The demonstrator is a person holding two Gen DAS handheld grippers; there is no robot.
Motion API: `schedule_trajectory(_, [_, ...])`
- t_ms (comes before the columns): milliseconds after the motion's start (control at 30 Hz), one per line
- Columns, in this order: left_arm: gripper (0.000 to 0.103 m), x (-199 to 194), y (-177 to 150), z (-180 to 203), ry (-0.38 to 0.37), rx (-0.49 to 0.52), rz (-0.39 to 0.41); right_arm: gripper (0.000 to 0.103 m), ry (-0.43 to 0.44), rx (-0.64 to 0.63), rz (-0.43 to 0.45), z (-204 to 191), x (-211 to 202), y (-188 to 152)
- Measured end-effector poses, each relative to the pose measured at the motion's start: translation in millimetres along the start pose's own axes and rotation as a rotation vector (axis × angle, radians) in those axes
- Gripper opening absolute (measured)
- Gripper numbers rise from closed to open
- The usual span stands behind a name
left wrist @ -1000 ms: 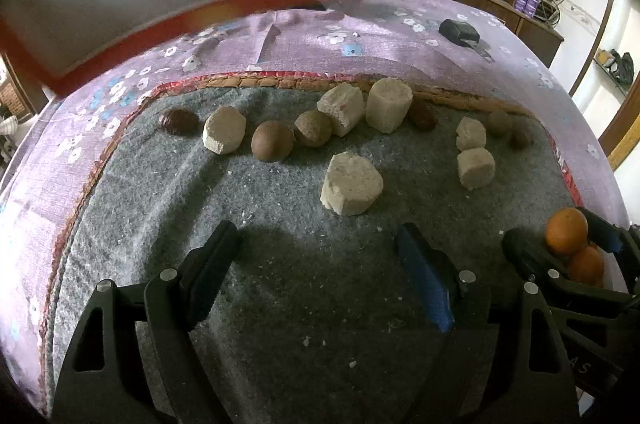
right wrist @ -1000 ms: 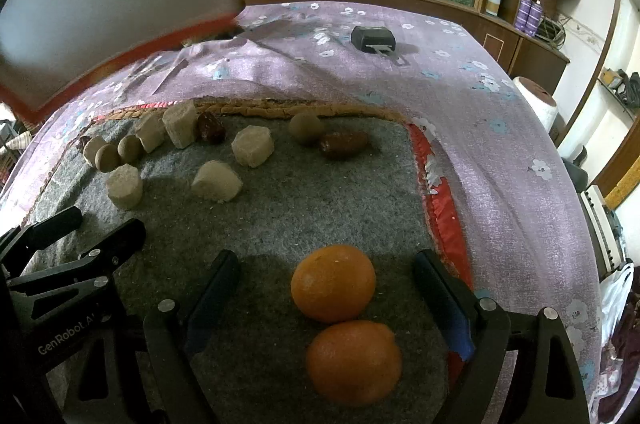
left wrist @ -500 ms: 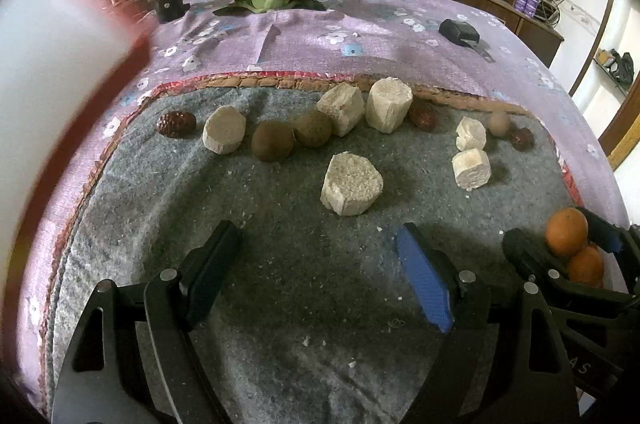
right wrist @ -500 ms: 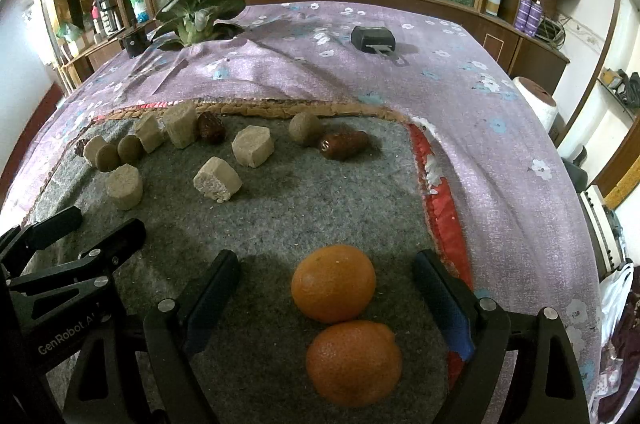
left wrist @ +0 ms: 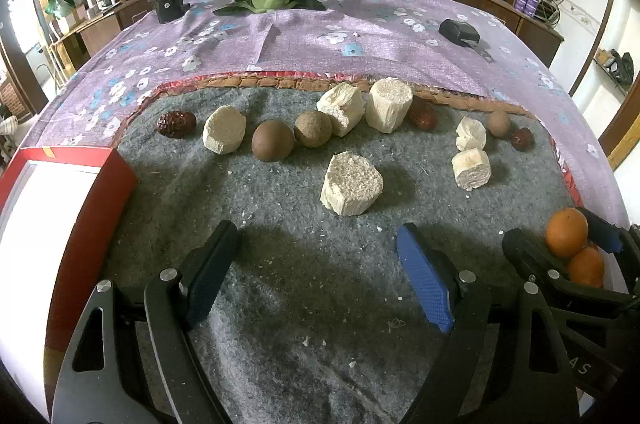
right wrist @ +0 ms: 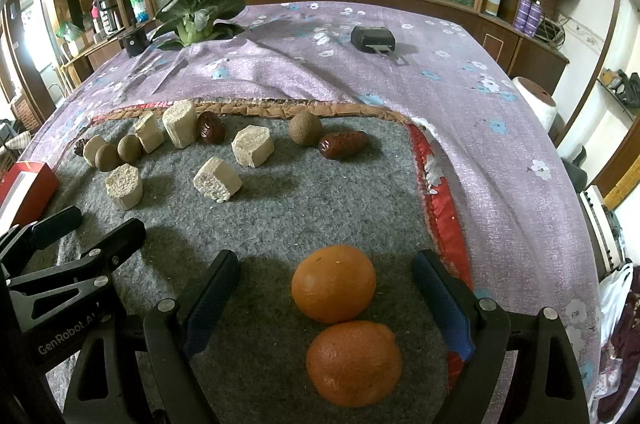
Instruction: Organize fruits
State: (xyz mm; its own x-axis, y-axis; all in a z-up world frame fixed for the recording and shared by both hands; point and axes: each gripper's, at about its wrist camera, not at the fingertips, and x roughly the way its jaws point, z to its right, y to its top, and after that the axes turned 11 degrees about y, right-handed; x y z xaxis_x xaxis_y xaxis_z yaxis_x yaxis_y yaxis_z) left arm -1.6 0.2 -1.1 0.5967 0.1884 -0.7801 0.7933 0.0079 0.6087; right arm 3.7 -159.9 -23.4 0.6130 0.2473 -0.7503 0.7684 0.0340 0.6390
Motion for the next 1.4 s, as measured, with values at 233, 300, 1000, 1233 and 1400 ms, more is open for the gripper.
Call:
schedule_trajectory(233, [0.082, 0, 0, 0, 0.0, 0.0, 0.0, 0.089, 0.0, 0.0, 0.0, 0, 0, 0])
schedule_trajectory(300, [0.082, 0, 0, 0, 0.0, 0.0, 0.0, 0.089, 0.0, 0.0, 0.0, 0, 0, 0])
schedule_trajectory(1000, [0.082, -18, -7, -22, -0.08, 0.062, -0.035, 0.088, 0.072, -0.041, 0.096, 36, -91, -22])
schedule_trajectory(1233, [0.082, -47, -13, -37, -0.117, 0.078, -0.005, 0.088, 0.096, -0.037, 0.101, 54, -104, -34])
schedule_trajectory(1400, [0.082, -55, -10, -19, -0.162, 0.107, 0.003, 0.088, 0.145, -0.056, 0.09, 45, -98, -35])
